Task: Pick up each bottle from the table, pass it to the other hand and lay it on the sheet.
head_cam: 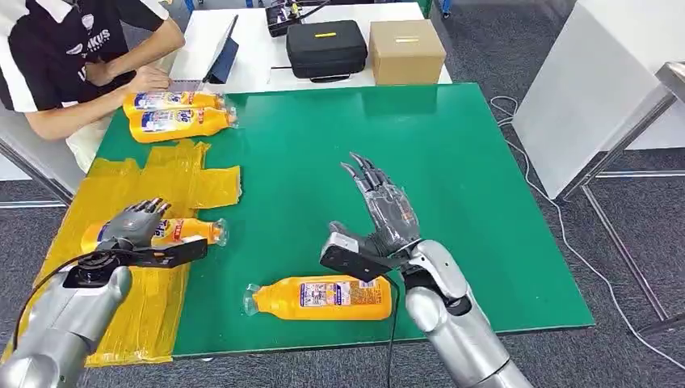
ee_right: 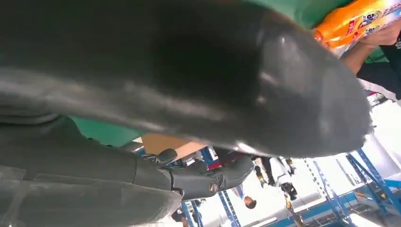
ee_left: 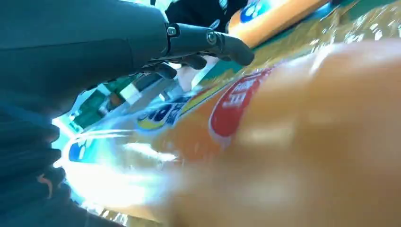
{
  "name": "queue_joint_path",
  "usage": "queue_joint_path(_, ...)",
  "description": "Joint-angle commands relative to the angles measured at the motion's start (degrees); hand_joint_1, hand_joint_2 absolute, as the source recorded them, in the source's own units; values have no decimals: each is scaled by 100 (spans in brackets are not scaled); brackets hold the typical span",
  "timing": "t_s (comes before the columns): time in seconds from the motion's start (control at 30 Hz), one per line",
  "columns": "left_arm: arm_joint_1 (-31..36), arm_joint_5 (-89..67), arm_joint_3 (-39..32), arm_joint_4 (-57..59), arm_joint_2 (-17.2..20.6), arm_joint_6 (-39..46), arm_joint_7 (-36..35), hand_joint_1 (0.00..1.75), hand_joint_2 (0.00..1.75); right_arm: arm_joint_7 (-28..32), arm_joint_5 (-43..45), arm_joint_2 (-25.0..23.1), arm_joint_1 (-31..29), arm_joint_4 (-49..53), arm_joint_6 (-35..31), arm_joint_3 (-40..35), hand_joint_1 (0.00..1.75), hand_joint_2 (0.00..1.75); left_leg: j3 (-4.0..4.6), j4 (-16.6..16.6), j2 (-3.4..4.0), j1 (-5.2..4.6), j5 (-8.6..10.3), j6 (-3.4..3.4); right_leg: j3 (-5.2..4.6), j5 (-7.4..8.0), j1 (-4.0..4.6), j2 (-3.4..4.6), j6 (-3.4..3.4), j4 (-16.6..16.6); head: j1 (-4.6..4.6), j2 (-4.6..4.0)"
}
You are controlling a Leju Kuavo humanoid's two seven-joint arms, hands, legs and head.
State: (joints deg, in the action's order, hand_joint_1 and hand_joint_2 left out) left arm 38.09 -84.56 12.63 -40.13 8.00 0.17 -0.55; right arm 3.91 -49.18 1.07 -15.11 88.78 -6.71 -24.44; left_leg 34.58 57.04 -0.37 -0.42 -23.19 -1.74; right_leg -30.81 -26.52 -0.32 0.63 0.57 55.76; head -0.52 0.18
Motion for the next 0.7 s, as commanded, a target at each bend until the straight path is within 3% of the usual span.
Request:
queue_joint_path(0.03,600,177,890,-951,384,-728,395,0,0,-3,33,7,-199,-462,111,-38,0,0,-3,13,-6,14,-12,14,14,-9,13,-14,0,-2,2,0)
queue_joint_path(0.43,1172,1455,2028,-2035,1542,-2027,1055,0,0,83,295,129,-446,-893,138,-247,0,0,-4,10,11,13,-11,12,9,-4,15,5,-1,2,0,0)
queue_joint_path(0.6,1124,1672,2044,-2131,1559,-2006,1085,0,0,79,328,153,-430,-872,146,-273,0,0,-2,1,3,9,-3,7,5,-2,11,-2,0,-1,0,0)
queue_joint_path(0.7,923,2527,1707,-2368,1379,-1803,1287,0,0,-35,261,296,-301,-747,231,-380,0,0,-14,4,1,15,-10,12,23,-6,17,-7,1,-7,2,0)
